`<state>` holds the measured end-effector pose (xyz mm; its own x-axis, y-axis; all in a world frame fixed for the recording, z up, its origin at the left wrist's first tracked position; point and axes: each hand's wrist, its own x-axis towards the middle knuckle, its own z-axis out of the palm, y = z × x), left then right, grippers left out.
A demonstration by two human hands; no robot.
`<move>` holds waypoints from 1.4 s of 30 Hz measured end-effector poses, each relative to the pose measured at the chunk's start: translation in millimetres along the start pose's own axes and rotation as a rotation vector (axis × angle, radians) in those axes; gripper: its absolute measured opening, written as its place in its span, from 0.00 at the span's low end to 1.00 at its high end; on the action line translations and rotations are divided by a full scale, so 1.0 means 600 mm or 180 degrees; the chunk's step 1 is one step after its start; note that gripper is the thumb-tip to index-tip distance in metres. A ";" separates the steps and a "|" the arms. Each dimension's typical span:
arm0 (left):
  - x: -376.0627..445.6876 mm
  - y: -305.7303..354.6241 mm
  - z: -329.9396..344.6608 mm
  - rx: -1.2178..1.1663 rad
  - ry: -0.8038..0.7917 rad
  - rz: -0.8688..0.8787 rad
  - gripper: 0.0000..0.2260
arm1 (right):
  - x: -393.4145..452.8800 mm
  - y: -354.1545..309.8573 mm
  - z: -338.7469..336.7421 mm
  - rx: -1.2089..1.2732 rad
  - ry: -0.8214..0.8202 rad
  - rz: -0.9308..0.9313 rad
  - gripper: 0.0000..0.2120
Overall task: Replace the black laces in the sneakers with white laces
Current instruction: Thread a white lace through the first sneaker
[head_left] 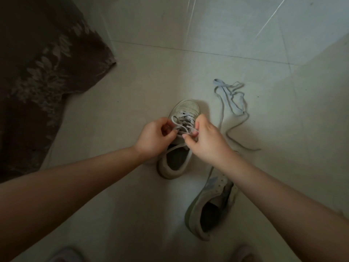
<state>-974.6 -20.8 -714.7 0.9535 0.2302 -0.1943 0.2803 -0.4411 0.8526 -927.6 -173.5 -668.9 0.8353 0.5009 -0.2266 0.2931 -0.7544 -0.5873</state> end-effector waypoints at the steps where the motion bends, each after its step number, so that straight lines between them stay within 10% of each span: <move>1: 0.000 0.001 -0.001 -0.0009 0.0012 -0.0014 0.03 | 0.001 -0.003 -0.001 -0.0069 0.0026 -0.0047 0.15; 33: -0.003 0.002 -0.022 0.1036 0.0190 0.0343 0.04 | 0.018 0.045 -0.075 -0.1372 -0.2554 0.0564 0.09; 42: -0.014 -0.002 0.003 0.1867 0.0003 0.1894 0.11 | 0.005 0.046 -0.052 -0.0900 -0.2390 0.0476 0.08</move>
<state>-982.9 -23.6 -714.8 0.9605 -0.1834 0.2093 -0.2579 -0.8692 0.4218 -902.5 -205.9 -661.3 0.3698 0.4614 -0.8064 0.3933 -0.8641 -0.3141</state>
